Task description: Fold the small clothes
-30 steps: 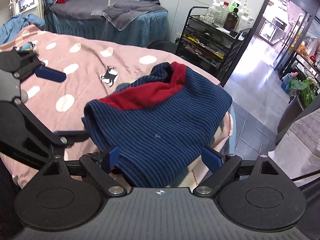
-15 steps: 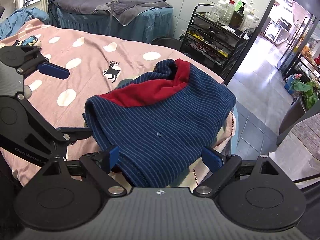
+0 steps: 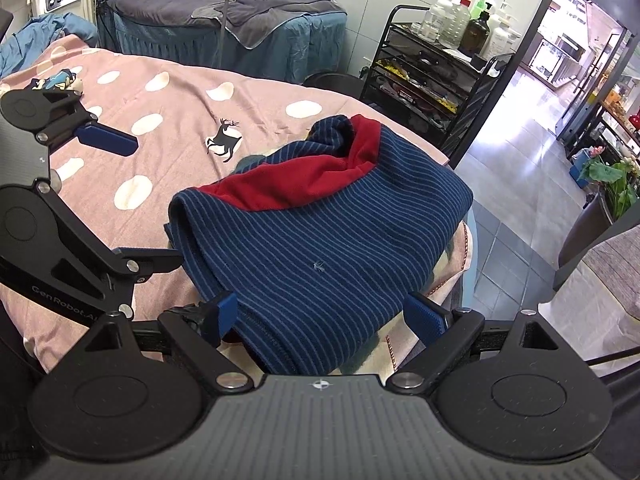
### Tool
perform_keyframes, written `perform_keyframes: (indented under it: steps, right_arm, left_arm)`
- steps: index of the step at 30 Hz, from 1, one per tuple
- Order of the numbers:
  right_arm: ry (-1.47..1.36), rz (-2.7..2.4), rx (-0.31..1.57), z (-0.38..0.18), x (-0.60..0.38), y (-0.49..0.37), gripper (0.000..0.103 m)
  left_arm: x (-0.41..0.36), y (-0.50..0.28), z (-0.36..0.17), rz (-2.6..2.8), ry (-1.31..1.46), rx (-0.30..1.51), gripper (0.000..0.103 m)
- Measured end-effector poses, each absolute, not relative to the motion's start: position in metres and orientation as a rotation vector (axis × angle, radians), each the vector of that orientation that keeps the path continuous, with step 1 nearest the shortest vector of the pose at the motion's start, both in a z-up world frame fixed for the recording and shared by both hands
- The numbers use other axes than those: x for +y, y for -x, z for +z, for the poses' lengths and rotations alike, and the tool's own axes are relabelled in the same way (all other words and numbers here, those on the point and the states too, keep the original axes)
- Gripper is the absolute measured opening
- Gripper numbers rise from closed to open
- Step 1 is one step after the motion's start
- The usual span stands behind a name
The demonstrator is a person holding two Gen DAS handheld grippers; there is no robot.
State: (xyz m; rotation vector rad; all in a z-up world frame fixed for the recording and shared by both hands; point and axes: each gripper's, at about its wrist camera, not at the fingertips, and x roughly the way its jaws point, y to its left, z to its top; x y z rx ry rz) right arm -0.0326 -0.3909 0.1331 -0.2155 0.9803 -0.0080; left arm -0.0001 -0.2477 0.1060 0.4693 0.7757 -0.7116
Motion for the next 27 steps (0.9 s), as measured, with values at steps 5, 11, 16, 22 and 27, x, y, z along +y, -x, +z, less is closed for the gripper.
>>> perform_keyframes:
  steps: [5, 11, 16, 22, 27]
  right_arm:
    - [0.218, -0.007, 0.982, 0.1332, -0.3901, 0.0326, 0.103]
    - [0.221, -0.008, 0.983, 0.1332, -0.3897, 0.0327, 0.103]
    - [0.220, -0.010, 0.983, 0.1331, -0.3896, 0.0327, 0.103]
    - [0.218, -0.012, 0.979, 0.1321, -0.3892, 0.0344, 0.103]
    - [0.217, -0.013, 0.981, 0.1323, -0.3895, 0.0344, 0.103]
  left_arm:
    - [-0.2479, 0.0000, 0.1061, -0.711, -0.470, 0.776, 0.103]
    - [-0.2476, 0.0003, 0.1066, -0.713, -0.472, 0.772, 0.103]
    - [-0.2460, 0.0007, 0.1083, -0.728, -0.458, 0.755, 0.103]
    - [-0.2445, 0.0033, 0.1087, -0.743, -0.452, 0.728, 0.103]
    - [-0.2450, 0.0046, 0.1087, -0.734, -0.460, 0.732, 0.103]
